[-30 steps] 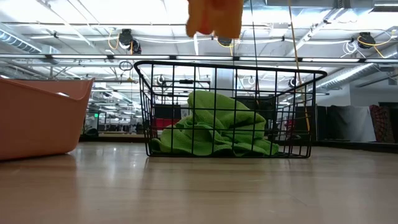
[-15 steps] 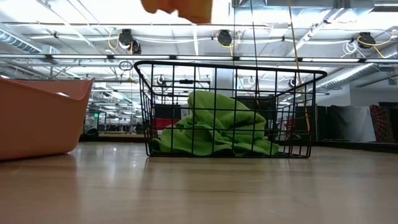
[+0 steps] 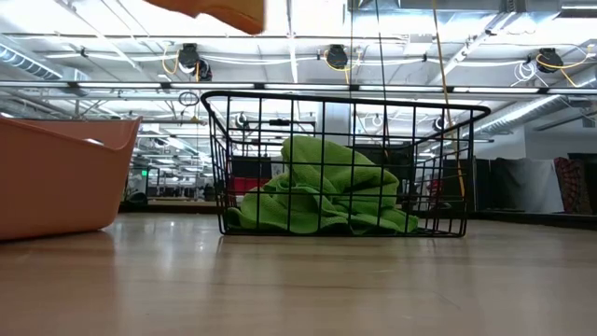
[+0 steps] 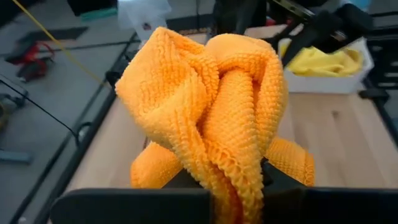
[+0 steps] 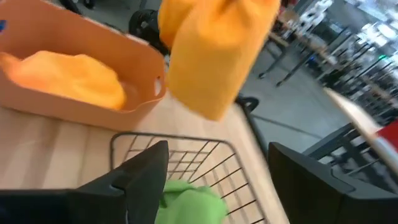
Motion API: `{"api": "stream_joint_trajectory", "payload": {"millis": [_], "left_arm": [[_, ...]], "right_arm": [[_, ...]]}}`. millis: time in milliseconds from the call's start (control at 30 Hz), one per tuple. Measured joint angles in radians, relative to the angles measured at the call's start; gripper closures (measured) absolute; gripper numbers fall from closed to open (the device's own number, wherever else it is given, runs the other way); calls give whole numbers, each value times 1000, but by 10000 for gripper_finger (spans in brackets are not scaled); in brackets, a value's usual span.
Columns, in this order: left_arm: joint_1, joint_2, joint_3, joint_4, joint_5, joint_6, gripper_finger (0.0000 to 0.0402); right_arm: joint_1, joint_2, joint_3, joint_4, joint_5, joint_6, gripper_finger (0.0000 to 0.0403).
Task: Sort microfiber towel by color & place in baskets
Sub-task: Put the orange microfiber cloth into the orange bin
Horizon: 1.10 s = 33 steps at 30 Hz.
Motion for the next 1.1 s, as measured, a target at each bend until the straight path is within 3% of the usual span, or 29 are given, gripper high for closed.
{"api": "stream_joint_trajectory", "payload": {"millis": [433,733,900,1100], "left_arm": [[-155,-42,0,-323,30,-356,384],[-271,-41,-12,-410,99,-575,384],[-336,-37,-73,-436,167,-705,384],[-399,-28,-166,-431,173,-829,379]], "right_arm": [[83,0,0,-70,-75,200,138],[122,0,0,-94,-74,261,138],[132,0,0,-104,-74,304,138],[142,0,0,-103,-74,335,138]]}}
